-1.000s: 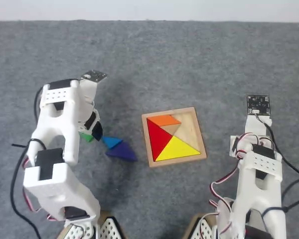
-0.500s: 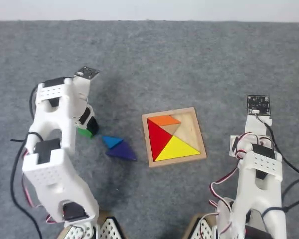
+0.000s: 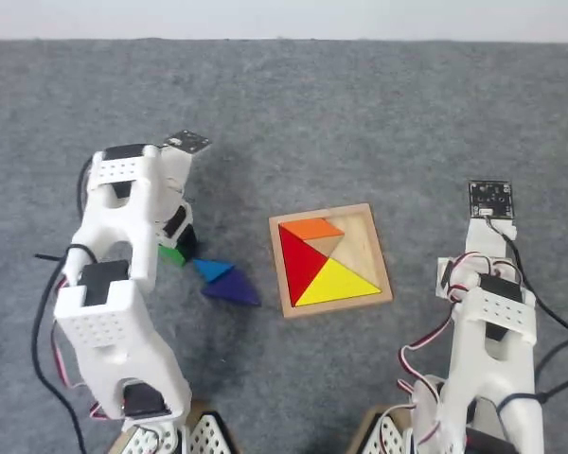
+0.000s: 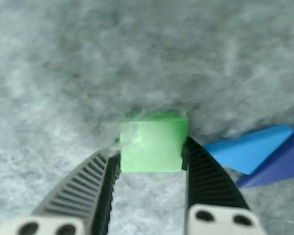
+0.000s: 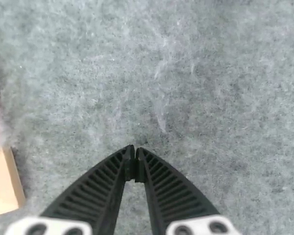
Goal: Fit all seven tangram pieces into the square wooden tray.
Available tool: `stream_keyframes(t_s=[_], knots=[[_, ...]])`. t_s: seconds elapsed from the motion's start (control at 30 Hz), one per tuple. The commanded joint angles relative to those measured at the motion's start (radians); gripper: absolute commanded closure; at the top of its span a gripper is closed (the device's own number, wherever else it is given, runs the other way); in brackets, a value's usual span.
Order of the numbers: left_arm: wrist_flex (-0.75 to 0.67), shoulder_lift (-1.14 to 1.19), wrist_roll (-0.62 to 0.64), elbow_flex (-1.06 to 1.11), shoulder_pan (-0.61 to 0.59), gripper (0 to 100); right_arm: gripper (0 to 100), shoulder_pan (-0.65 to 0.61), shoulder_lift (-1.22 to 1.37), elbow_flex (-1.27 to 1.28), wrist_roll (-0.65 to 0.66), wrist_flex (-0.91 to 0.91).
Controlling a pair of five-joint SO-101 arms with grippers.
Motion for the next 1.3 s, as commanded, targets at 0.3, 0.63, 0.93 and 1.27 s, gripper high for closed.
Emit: stream_keyframes(t_s=[0.3, 0.63, 0.93, 1.27], knots=[[0.055, 0.029, 0.02, 0.085, 0.066, 97, 98.8, -0.002, -0.008, -0.032, -0.008, -0.019], [0.026, -0.315, 0.02, 0.248, 0.094, 99, 98.8, -0.002, -0.008, -0.032, -0.008, -0.021], [-0.054, -0.443, 0.021, 0.355, 0.068, 79, 98.8, -0.002, -0.008, -0.032, -0.008, -0.018], [-0.132, -0.144, 0.02, 0.176, -0.011, 79, 98.8, -0.002, -0.008, -0.032, -0.008, -0.015]])
